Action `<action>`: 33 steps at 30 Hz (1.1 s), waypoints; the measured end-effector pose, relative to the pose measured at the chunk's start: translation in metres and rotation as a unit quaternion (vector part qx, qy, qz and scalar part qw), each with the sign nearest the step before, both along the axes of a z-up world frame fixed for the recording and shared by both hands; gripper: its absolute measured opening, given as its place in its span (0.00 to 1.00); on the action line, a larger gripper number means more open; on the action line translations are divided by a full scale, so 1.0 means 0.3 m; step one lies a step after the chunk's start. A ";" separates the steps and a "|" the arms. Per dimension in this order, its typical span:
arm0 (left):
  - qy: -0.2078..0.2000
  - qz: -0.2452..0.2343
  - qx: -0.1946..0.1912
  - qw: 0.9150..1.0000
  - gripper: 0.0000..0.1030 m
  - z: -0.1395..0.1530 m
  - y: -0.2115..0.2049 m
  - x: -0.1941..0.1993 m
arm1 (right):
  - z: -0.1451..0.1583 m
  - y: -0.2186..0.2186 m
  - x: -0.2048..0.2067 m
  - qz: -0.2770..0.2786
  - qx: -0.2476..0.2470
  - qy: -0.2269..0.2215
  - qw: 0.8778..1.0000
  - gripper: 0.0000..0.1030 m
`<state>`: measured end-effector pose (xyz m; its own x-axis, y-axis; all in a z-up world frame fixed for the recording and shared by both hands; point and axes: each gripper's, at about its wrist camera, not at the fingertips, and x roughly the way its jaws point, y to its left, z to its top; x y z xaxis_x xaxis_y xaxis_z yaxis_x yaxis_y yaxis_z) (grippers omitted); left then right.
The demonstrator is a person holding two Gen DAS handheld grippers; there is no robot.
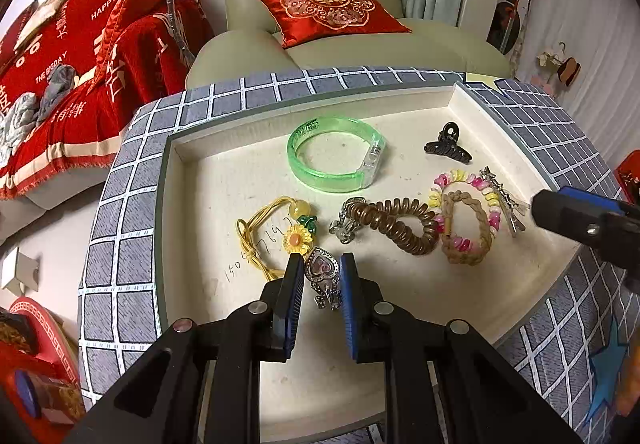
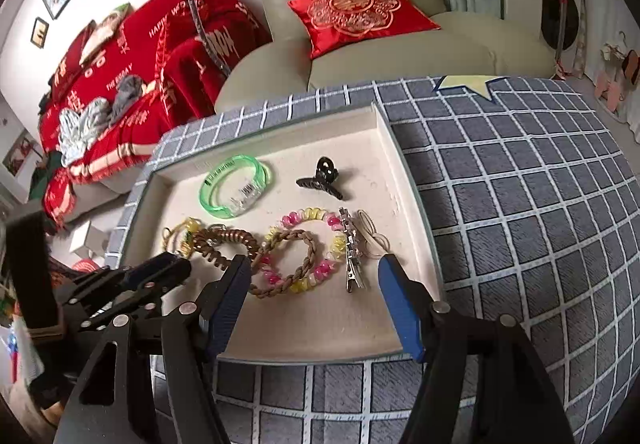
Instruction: Organize jewelry
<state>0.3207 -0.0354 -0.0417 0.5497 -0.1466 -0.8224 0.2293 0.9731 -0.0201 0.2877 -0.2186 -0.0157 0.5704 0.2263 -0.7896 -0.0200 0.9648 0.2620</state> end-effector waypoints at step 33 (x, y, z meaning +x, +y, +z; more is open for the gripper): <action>-0.054 0.031 0.001 0.998 1.00 0.105 0.036 -0.038 | 0.022 0.012 -0.058 -0.006 -0.020 0.004 1.000 0.87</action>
